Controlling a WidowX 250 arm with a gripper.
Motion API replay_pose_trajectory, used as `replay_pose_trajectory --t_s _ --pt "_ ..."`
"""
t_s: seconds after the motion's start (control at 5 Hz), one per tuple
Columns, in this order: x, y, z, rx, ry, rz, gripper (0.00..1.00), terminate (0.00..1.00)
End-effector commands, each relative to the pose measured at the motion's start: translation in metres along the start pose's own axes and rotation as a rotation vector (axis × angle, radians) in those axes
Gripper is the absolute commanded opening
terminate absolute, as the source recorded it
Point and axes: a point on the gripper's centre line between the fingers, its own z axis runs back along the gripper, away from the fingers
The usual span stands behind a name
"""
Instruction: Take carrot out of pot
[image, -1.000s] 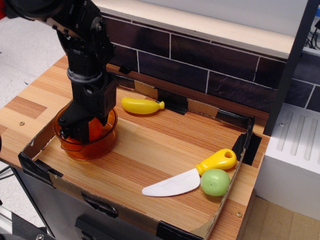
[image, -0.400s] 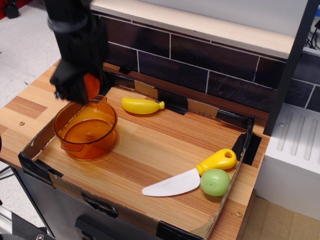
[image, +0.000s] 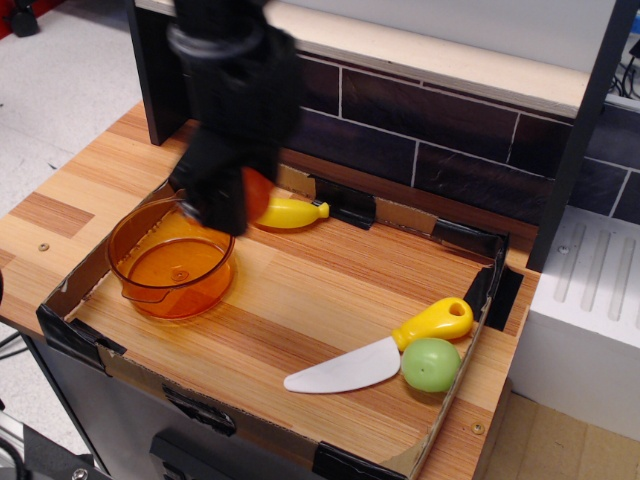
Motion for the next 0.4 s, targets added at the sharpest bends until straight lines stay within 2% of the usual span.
replay_pose_trajectory --t_s 0.0,0.2 --pt "0.051 -0.006 -0.021 -0.031 -0.002 -0.041 0.00 0.00" --pt "0.069 -0.023 -0.038 -0.038 0.015 -0.087 0.00 0.00"
